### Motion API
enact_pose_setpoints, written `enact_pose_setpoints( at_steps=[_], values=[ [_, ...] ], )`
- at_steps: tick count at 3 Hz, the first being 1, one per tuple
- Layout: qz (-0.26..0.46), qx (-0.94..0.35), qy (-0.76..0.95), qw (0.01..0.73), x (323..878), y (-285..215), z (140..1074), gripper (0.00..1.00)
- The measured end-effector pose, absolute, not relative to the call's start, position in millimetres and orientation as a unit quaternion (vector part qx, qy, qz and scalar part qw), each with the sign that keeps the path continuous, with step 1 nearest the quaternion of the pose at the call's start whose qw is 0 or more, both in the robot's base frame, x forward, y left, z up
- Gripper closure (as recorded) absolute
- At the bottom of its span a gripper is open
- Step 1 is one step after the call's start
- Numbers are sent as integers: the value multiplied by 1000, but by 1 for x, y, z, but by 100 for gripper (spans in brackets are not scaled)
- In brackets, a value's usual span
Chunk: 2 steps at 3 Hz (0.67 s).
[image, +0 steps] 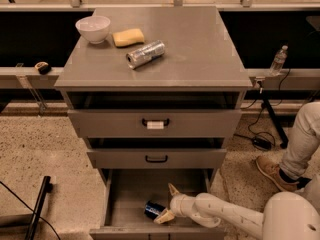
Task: Pick pepsi can from bottom drawer and place on counter
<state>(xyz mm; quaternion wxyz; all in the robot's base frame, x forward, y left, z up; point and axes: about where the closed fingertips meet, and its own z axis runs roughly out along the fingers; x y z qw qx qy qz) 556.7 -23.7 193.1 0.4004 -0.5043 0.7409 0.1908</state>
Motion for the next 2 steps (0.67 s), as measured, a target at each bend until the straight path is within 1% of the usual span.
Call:
enact_pose_setpoints(
  at_steps=[1, 2],
  values=[
    [192, -506, 747, 386, 554, -24, 173, 0],
    [194, -507, 750, 377, 551, -24, 156, 14]
  ],
)
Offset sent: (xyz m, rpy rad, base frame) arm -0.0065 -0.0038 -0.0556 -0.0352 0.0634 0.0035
